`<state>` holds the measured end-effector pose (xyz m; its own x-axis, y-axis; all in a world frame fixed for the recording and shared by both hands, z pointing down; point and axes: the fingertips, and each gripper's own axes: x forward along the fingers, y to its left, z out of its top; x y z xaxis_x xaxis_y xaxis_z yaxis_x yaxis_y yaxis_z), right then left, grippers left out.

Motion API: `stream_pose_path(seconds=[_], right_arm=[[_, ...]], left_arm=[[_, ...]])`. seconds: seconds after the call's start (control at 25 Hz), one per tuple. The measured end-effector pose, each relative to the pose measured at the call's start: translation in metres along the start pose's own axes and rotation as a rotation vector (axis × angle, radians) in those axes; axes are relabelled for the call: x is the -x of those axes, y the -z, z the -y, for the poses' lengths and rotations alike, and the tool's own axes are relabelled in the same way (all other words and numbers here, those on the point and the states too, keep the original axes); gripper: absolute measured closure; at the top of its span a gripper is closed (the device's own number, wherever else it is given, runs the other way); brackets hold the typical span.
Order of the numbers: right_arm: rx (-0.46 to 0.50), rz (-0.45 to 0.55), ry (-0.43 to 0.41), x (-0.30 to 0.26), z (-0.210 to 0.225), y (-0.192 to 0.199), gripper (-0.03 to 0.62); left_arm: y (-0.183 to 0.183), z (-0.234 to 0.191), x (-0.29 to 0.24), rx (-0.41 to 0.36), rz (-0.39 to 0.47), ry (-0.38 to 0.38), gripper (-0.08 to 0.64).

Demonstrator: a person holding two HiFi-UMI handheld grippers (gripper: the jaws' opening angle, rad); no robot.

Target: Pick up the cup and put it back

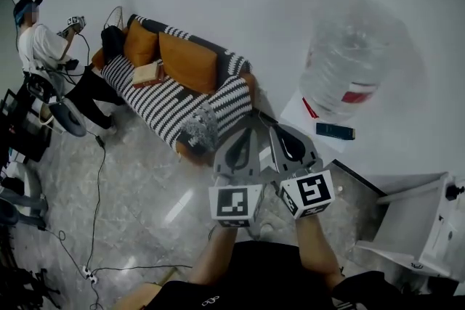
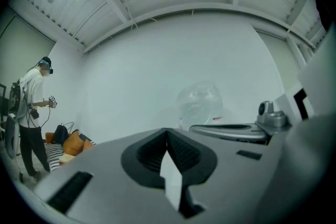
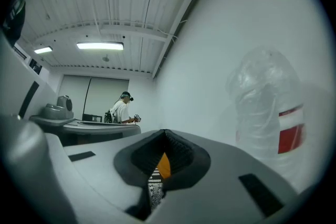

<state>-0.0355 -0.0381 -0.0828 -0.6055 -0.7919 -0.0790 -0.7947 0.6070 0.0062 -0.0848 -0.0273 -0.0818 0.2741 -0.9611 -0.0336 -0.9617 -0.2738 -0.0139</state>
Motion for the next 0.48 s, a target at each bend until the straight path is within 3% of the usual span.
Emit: stream_pose_path(seconds=[0.2, 0.48], right_arm=[[0.026, -0.002, 0.005, 0.014, 0.014, 0.003, 0.581], [0.005, 0.011, 0.006, 0.035, 0.023, -0.004, 0.581]], left_arm=[[0.015, 0.02, -0.006, 0.018, -0.016, 0.023, 0.548], [0.003, 0.044, 0.002, 0.017, -0.006, 0.036, 0.548]])
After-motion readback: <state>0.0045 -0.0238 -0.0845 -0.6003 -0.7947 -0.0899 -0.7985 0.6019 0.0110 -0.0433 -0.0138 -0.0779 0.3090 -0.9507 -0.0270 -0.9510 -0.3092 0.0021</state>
